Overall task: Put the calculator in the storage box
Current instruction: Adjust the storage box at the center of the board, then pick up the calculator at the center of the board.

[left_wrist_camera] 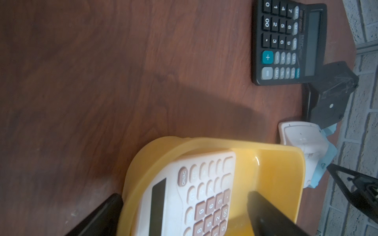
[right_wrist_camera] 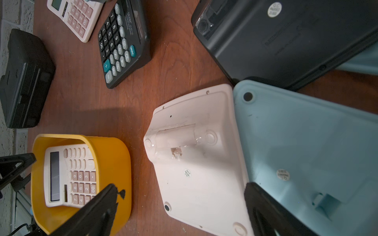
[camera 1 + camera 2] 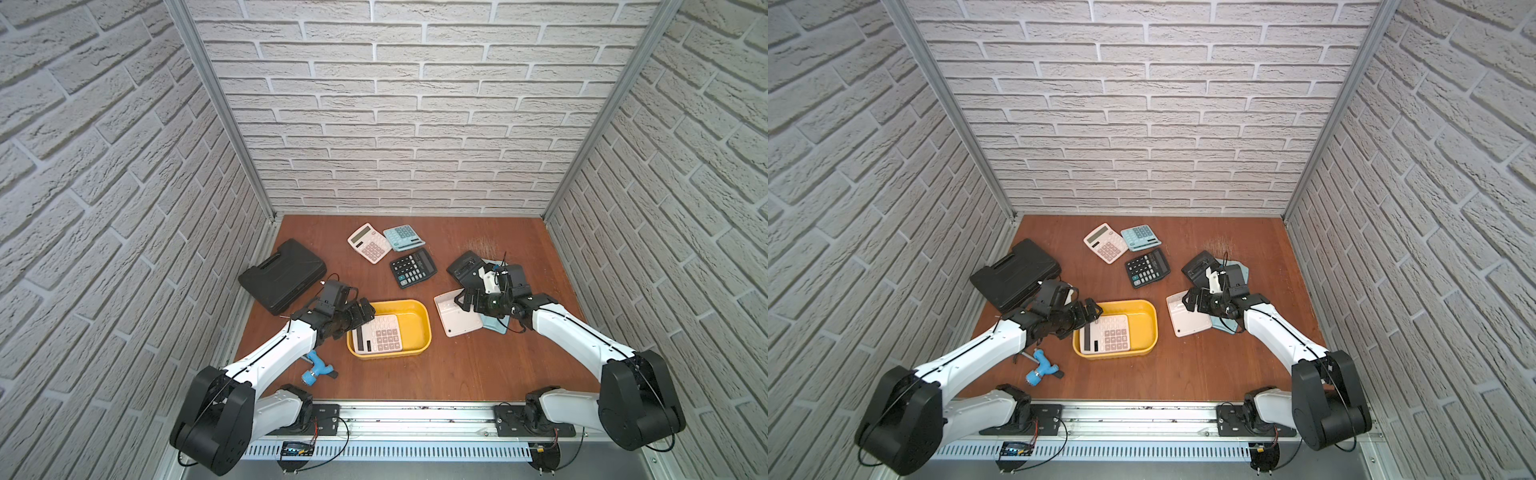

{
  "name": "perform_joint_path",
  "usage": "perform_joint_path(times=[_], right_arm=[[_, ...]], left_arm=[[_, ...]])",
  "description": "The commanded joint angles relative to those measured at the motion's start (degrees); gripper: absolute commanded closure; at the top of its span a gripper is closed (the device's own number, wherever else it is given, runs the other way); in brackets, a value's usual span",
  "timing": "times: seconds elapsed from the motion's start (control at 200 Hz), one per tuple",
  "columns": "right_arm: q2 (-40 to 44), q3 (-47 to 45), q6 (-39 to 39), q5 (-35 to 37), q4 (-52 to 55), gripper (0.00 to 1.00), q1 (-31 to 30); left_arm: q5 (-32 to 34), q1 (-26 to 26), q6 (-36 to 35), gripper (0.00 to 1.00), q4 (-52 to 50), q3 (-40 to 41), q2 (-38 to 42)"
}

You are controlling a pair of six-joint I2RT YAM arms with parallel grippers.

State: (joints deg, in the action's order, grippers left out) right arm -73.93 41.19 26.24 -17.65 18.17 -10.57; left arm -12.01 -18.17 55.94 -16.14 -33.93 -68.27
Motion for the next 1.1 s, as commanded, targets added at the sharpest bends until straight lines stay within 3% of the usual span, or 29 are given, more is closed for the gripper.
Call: perform_joint_path(times=[0.0,0.14,0.345,0.56,0.795,1.095], right_arm=[[1.93,-1.22,0.53,-0.65,1.65,0.0,0.89],[2.82,-2.82,0.96,-1.55,1.6,0.0,1.49],[2.64,-5.47,2.04,-2.7,0.51,0.0,1.99],[1.23,-9.85,6.0,-6.05,-5.97,0.0,2.13],[-2.43,-12.66,10.73,-11.15,-14.5,0.0,2.22],[7.33,-17.84,13.56,-4.51,-10.14,0.0,2.74]], left_arm=[[-1.99,1.85,-3.0,0.02,4.06,-3.76,-2.37],[-0.41,4.24,-5.19,0.02,1.13,-5.05,-2.35],[3.83,4.82,-8.35,0.02,-4.97,-5.34,4.08],[9.14,1.16,-9.88,0.02,-9.93,-7.26,9.3],[12.09,-3.56,-10.94,0.02,-11.52,-9.29,9.35],[13.41,-6.11,-11.77,0.02,-11.91,-10.84,8.86]])
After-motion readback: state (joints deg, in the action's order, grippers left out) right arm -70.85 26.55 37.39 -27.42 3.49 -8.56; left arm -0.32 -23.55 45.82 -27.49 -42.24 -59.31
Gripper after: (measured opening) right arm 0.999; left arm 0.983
